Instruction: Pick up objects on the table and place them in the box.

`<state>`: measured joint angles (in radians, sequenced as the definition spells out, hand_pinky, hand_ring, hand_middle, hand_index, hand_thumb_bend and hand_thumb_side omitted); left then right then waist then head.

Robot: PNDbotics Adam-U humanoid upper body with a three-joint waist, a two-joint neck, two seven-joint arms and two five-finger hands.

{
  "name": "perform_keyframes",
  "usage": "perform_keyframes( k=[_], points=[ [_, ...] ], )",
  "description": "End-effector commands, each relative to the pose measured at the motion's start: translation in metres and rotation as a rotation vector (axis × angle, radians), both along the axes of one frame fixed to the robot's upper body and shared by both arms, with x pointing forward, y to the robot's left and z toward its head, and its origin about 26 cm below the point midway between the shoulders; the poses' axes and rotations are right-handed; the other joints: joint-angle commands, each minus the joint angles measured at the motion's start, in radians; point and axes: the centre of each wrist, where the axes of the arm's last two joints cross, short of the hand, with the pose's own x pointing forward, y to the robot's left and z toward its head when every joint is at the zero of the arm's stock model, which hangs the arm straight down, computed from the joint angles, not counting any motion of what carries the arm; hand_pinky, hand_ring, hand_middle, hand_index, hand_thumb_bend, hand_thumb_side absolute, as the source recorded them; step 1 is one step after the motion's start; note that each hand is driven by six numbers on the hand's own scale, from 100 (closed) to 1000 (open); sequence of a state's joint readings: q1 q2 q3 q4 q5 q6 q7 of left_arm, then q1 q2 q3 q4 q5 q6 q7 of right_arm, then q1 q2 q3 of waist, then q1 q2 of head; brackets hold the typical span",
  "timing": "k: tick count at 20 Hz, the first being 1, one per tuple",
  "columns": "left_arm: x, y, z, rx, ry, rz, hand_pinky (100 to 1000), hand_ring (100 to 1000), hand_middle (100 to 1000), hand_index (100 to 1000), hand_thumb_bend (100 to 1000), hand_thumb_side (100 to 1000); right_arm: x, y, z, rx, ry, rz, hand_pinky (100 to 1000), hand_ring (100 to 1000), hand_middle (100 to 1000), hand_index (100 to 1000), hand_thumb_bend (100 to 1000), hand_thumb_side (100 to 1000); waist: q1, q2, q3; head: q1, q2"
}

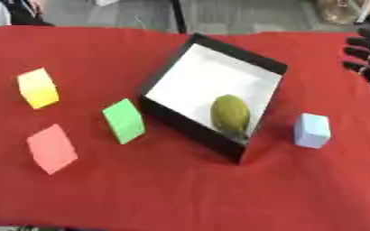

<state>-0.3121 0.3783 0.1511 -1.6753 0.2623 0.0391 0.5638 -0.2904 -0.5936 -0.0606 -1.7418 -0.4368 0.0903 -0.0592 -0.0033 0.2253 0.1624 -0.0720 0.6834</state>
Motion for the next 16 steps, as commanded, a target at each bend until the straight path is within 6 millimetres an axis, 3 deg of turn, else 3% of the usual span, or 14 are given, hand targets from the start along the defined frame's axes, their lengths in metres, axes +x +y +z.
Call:
perform_keyframes(
  k=[1,11,16],
  points=[
    [-0.002,0.005,0.008,0.012,-0.024,0.007,701,745,725,778,414,637,0.000,-0.002,0.009,-0.015,-0.024,-0.001,882,907,829,900,100,616,0.001,-0.012,0.000,0.000,-0.003],
    [-0.002,0.006,0.010,0.015,-0.027,0.008,702,745,725,778,413,638,-0.002,-0.003,0.011,-0.033,-0.031,0.000,882,912,833,902,100,608,0.000,-0.009,0.001,-0.003,0.007],
    [-0.002,0.007,0.010,0.020,-0.025,0.011,702,745,725,778,412,639,-0.013,-0.004,0.033,-0.169,-0.087,0.032,888,931,858,922,100,577,-0.004,-0.007,-0.001,0.001,0.011]
  ],
)
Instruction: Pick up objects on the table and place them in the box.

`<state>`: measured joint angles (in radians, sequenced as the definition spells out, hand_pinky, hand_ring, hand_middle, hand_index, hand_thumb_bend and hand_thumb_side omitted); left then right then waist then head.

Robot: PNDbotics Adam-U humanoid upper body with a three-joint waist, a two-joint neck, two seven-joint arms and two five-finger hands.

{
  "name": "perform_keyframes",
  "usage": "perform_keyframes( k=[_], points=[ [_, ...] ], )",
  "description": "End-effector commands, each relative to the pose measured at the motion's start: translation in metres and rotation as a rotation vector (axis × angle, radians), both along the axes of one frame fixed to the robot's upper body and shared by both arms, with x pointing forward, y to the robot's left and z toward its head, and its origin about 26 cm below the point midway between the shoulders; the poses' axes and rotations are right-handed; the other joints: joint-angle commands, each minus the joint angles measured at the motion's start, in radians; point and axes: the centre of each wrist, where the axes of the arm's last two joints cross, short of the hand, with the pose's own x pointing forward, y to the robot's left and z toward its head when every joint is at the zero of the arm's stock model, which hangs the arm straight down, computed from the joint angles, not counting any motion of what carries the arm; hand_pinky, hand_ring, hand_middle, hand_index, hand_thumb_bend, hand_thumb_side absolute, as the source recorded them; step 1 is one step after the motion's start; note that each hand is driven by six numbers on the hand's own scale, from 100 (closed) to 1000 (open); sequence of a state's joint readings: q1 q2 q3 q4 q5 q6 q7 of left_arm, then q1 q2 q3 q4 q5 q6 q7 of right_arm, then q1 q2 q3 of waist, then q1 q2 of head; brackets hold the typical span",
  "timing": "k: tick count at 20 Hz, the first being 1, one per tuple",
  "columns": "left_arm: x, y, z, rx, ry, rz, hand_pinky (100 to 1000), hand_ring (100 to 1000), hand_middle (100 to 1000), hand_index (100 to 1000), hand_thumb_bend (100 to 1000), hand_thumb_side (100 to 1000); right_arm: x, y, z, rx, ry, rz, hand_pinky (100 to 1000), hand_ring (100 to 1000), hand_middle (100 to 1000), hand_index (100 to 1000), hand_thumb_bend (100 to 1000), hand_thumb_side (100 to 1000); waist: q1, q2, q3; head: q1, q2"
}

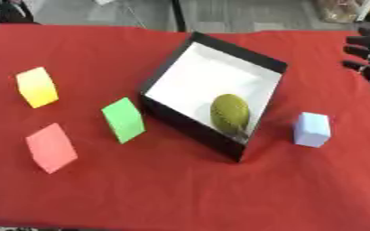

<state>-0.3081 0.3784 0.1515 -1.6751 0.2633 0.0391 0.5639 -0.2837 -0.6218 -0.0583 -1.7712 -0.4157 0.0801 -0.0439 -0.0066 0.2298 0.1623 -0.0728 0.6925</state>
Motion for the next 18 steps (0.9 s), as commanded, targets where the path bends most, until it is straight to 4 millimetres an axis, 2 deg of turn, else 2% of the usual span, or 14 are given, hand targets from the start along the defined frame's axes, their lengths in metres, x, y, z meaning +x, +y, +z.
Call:
perform_keyframes(
  k=[1,6,10,14,18],
  points=[
    [-0.002,0.007,0.011,0.023,-0.028,0.011,702,745,725,778,412,639,-0.013,-0.003,0.030,-0.184,-0.064,0.033,888,934,863,928,100,585,-0.002,-0.011,-0.001,0.002,0.002],
    [-0.002,0.009,0.012,0.030,-0.022,0.014,702,745,725,778,410,640,-0.034,-0.001,0.062,-0.615,-0.076,0.141,893,944,879,944,100,514,-0.007,-0.012,-0.006,0.006,0.001],
    [-0.002,0.010,0.012,0.036,-0.022,0.014,702,745,725,778,409,641,-0.043,0.001,0.079,-0.857,-0.078,0.219,891,940,880,945,230,448,-0.009,-0.012,-0.009,0.007,0.012],
    [-0.002,0.010,0.012,0.038,-0.019,0.013,703,745,725,778,409,642,-0.045,0.001,0.086,-1.021,-0.069,0.261,888,934,878,939,356,408,-0.010,-0.009,-0.007,0.004,0.022],
    [-0.002,0.010,0.013,0.037,-0.020,0.009,703,745,725,778,408,643,-0.046,0.002,0.082,-1.158,-0.041,0.284,887,932,878,927,423,407,-0.012,-0.007,-0.004,0.005,0.022]
  ],
)
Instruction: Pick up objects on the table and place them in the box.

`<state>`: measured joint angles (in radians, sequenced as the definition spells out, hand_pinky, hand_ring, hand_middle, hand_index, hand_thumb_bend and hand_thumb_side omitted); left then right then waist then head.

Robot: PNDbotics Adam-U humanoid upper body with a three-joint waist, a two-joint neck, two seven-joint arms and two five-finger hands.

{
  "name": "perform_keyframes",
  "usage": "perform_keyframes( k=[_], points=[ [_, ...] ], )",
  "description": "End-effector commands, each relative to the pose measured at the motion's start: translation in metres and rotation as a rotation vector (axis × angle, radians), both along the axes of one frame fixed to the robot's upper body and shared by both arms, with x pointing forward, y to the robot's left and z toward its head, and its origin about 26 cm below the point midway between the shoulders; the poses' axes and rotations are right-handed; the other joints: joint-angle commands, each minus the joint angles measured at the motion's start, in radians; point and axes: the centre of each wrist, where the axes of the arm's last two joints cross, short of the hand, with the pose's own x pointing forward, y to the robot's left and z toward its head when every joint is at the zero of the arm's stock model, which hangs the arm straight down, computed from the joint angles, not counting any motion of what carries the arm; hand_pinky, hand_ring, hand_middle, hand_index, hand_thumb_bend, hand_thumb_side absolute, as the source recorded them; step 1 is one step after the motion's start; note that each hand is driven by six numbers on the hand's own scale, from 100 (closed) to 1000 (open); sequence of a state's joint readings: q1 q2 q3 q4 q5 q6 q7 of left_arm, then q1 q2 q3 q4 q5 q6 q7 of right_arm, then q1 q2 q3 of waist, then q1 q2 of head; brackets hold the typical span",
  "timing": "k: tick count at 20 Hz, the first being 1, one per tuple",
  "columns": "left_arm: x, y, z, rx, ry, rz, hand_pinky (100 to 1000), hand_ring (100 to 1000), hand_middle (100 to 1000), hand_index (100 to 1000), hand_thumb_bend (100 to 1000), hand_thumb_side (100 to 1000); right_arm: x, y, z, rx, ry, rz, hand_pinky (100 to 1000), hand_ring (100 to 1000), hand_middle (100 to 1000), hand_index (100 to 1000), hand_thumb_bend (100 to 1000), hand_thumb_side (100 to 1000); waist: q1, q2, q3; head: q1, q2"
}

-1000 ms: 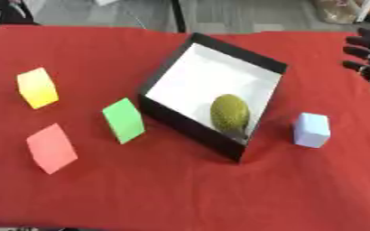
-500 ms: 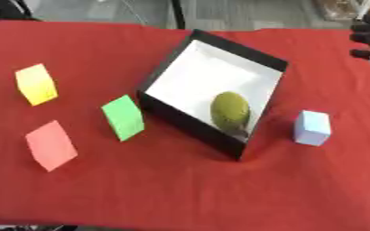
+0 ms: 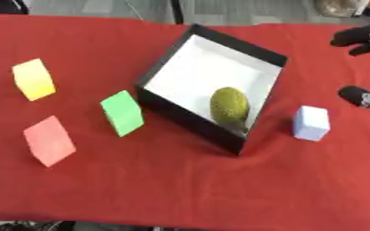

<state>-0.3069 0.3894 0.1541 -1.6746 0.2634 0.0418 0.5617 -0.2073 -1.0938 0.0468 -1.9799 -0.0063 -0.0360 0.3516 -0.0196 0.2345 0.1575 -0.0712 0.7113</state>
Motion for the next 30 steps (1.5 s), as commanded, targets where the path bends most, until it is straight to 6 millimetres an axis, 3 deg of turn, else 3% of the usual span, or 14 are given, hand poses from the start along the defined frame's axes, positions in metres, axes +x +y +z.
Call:
perform_keyframes(
  k=[1,3,8,20,30],
  points=[
    [-0.001,0.006,0.011,0.027,-0.022,0.003,703,745,725,778,408,643,-0.004,0.002,0.009,-0.135,-0.018,0.015,888,934,880,927,430,405,0.001,-0.011,0.002,0.004,0.003],
    [-0.001,0.006,0.011,0.027,-0.023,0.001,703,745,725,778,407,643,-0.004,0.004,0.005,-0.163,-0.015,0.009,890,937,878,919,491,357,0.001,-0.011,0.004,0.003,0.002],
    [0.000,0.004,0.011,0.025,-0.021,-0.008,703,745,725,778,407,645,-0.003,0.008,-0.002,-0.180,-0.004,-0.039,895,943,876,924,478,343,0.003,-0.010,0.007,0.002,0.001],
    [0.001,0.002,0.012,0.023,-0.024,-0.018,704,745,726,778,403,647,0.001,0.019,-0.016,-0.225,0.028,-0.097,896,936,868,919,475,373,0.004,-0.003,0.015,-0.038,0.002],
    [0.002,0.001,0.013,0.011,-0.027,-0.026,704,745,726,778,401,652,0.010,0.015,-0.035,-0.268,0.050,-0.135,894,931,856,906,481,404,0.010,0.028,0.016,-0.054,-0.007]
  ],
)
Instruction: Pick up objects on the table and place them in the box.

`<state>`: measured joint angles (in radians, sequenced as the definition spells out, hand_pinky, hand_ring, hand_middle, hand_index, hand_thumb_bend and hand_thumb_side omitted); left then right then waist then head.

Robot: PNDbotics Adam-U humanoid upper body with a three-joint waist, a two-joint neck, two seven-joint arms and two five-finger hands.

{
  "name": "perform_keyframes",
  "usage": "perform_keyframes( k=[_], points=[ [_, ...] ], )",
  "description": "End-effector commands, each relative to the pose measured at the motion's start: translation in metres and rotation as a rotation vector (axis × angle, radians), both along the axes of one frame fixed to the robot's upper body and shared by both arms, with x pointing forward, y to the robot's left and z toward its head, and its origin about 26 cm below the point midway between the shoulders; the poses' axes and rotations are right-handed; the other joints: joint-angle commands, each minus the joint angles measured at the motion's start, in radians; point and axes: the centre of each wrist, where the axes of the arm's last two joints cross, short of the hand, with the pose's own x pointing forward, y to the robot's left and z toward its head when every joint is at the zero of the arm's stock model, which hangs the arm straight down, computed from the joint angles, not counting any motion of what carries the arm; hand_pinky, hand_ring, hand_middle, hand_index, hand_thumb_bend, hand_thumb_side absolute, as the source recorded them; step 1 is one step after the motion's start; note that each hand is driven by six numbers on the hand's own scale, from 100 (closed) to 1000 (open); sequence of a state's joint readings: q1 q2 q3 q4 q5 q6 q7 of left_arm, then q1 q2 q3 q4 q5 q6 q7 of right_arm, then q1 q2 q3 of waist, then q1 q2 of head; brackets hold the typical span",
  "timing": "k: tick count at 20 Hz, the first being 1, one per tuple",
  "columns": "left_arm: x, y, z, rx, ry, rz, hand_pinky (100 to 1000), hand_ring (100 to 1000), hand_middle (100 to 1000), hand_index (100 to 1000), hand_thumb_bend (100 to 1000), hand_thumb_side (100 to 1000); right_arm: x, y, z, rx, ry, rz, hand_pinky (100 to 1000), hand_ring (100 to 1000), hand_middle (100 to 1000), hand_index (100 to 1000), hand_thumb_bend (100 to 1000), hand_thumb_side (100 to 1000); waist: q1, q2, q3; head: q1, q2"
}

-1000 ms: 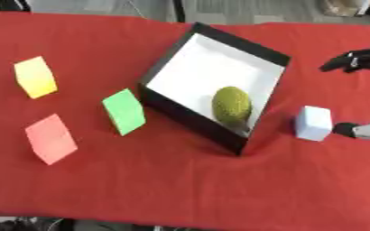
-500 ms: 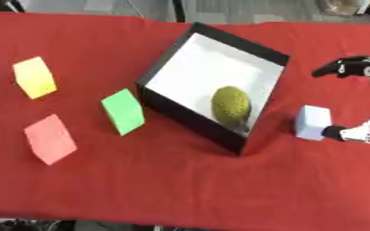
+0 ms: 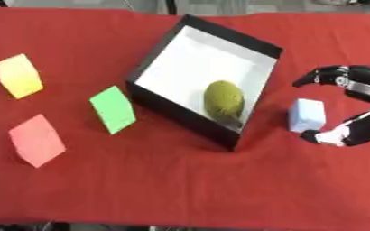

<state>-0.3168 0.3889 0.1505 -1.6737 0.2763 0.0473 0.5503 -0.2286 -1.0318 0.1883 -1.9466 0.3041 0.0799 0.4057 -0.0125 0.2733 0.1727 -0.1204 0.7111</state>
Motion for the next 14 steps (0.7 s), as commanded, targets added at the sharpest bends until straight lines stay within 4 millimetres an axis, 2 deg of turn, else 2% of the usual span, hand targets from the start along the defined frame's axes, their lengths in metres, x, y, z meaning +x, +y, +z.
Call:
perform_keyframes(
  k=[1,14],
  points=[
    [0.000,0.003,0.011,0.018,-0.029,-0.005,705,745,726,778,400,652,0.003,-0.003,0.004,-0.030,-0.018,-0.014,894,931,855,911,478,400,0.004,-0.008,0.002,-0.005,-0.009],
    [0.000,0.003,0.013,0.017,-0.036,-0.008,706,746,727,778,396,656,0.013,-0.013,0.001,-0.044,-0.068,-0.059,895,929,856,921,466,383,0.010,0.011,0.004,-0.008,-0.030]
  ],
)
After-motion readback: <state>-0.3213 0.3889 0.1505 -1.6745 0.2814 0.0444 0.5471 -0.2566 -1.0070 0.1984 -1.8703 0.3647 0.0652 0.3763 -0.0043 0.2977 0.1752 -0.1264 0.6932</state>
